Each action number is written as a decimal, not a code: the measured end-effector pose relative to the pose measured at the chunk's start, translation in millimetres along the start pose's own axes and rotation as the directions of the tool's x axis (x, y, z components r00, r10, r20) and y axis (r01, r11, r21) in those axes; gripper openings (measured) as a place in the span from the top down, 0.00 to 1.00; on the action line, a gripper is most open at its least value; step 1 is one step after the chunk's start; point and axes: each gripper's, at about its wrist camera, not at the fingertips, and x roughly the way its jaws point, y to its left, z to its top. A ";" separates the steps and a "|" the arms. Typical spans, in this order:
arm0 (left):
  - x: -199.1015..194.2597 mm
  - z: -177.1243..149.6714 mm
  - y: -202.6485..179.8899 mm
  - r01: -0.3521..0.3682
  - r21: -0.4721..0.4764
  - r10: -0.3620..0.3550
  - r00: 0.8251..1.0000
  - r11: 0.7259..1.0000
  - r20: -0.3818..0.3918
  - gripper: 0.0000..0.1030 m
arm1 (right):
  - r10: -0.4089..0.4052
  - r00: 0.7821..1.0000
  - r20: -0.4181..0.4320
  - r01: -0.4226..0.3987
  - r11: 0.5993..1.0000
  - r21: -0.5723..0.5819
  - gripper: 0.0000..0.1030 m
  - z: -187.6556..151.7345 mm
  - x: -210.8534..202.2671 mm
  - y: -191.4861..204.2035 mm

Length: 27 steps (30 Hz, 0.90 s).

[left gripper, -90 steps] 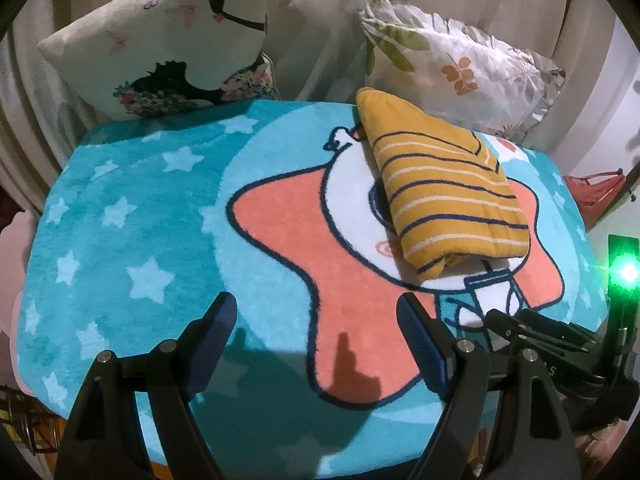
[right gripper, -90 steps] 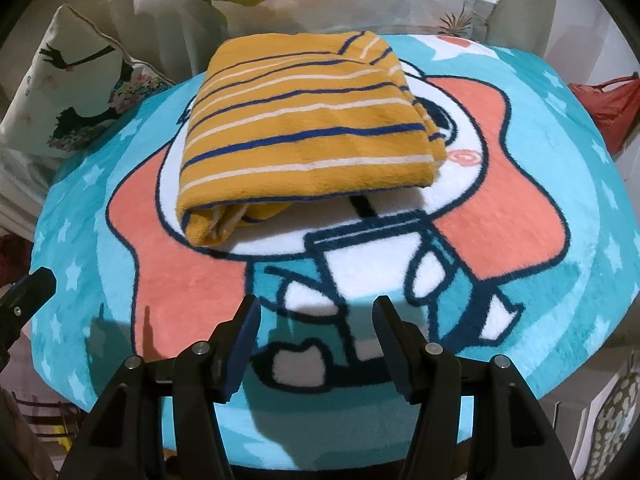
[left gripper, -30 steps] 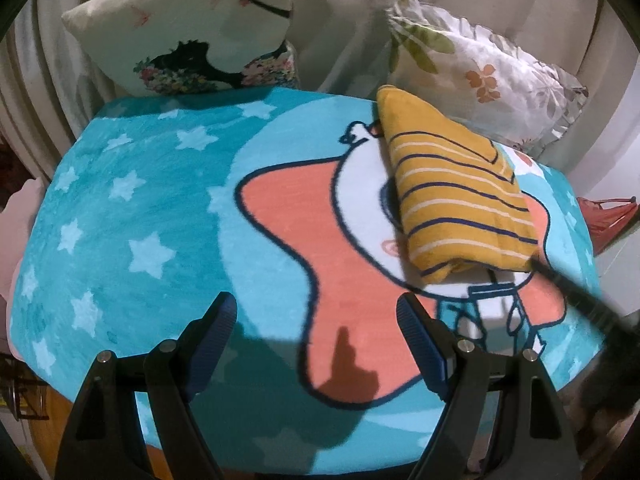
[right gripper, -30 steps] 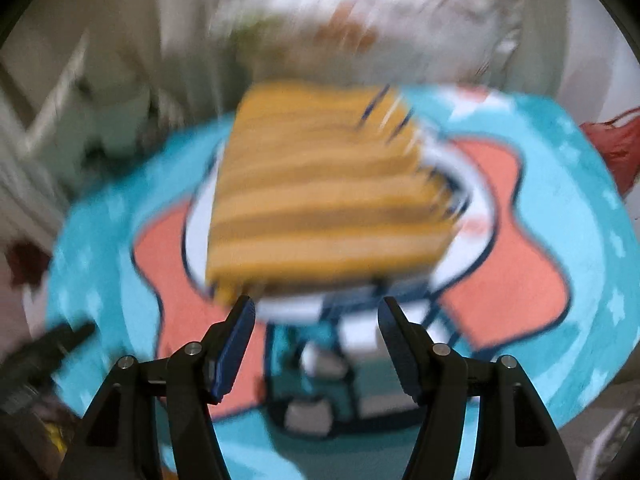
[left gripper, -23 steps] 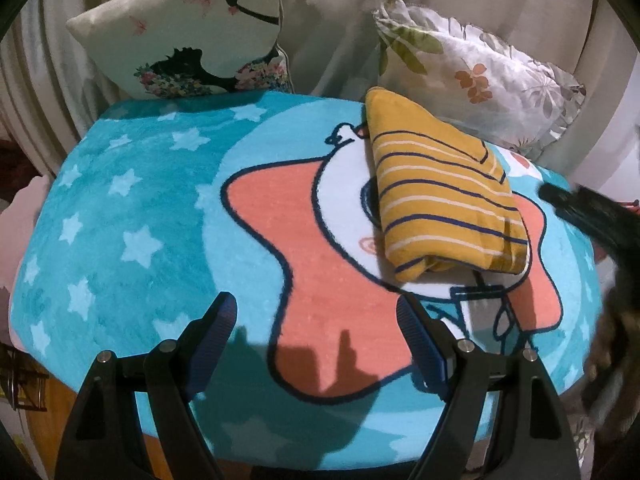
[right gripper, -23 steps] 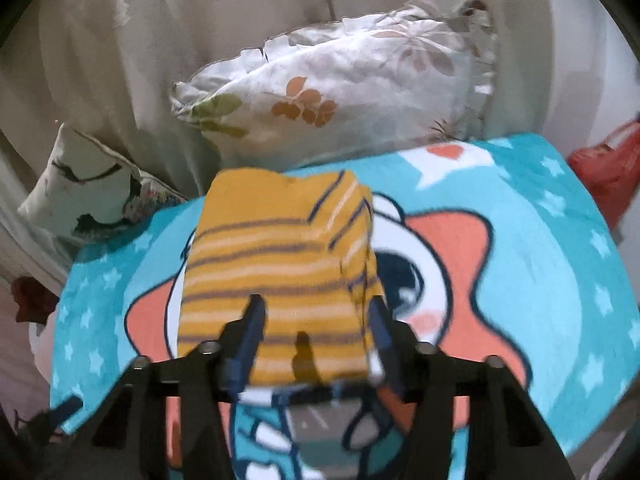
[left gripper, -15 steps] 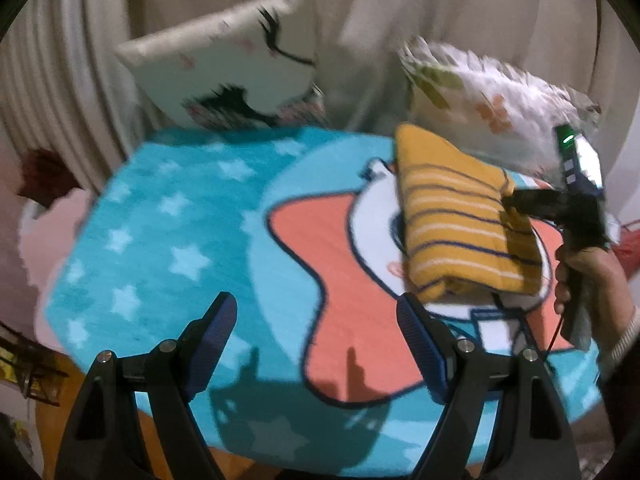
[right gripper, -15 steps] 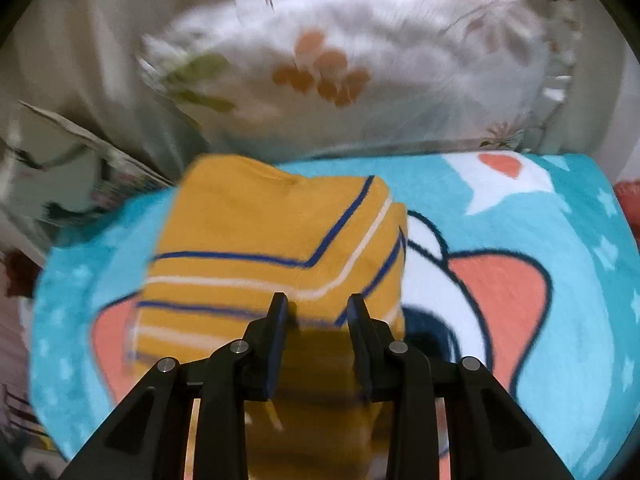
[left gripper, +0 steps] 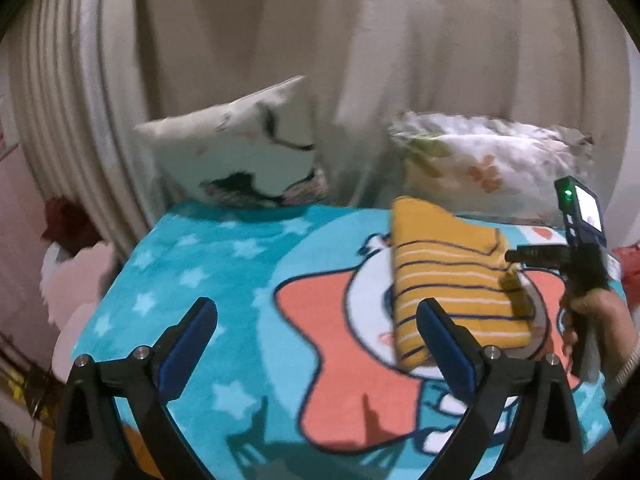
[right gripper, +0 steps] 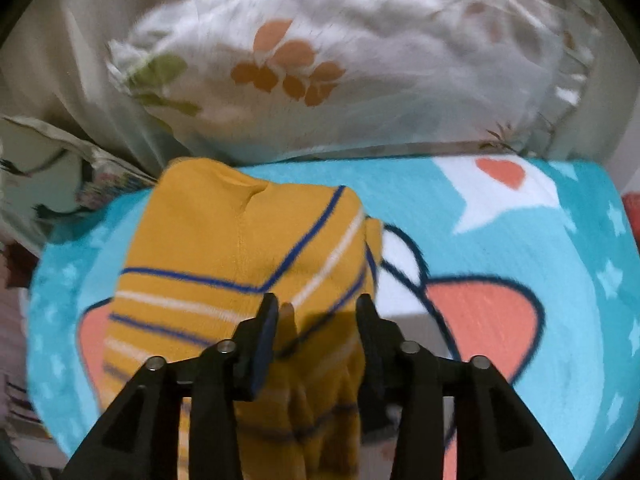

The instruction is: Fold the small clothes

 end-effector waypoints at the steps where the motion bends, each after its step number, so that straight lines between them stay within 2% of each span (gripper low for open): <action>1: 3.1 1.9 -8.9 0.031 0.008 -0.031 0.999 0.999 -0.012 0.03 | 0.010 1.000 0.006 -0.010 1.000 0.008 0.50 -5.0 -9.6 -4.5; 5: 24.2 -1.4 -43.4 0.155 0.003 -0.154 0.982 0.988 -0.113 0.03 | 0.020 1.000 0.013 -0.020 1.000 0.014 0.44 -37.9 -47.3 -22.0; 8: 44.1 -14.5 -66.8 0.216 -0.041 -0.220 0.953 0.975 -0.207 0.03 | -0.022 1.000 0.012 0.022 1.000 0.003 0.42 -67.1 -65.8 -33.4; 12: 55.4 -37.3 -97.3 0.220 -0.034 -0.220 0.929 0.975 -0.296 0.03 | -0.052 0.999 -0.014 0.052 0.998 0.034 0.41 -103.2 -78.4 -54.1; 15: 52.3 -50.8 -120.7 0.234 0.002 -0.222 0.925 0.972 -0.308 0.03 | -0.078 0.997 -0.028 0.079 0.996 0.051 0.41 -124.2 -85.2 -68.3; 20: 46.7 -62.9 -148.8 0.291 0.024 -0.268 0.907 0.956 -0.326 0.03 | -0.134 0.990 -0.036 0.135 0.990 0.030 0.39 -142.8 -92.5 -81.6; 24: 42.8 -61.7 -156.2 0.289 0.034 -0.263 0.909 0.957 -0.323 0.03 | -0.141 0.989 -0.041 0.143 0.989 0.034 0.37 -149.1 -94.7 -87.3; 27: 45.7 -59.8 -151.0 0.261 0.025 -0.239 0.914 0.965 -0.328 0.03 | -0.130 0.990 -0.050 0.131 0.991 0.026 0.37 -150.7 -91.0 -84.9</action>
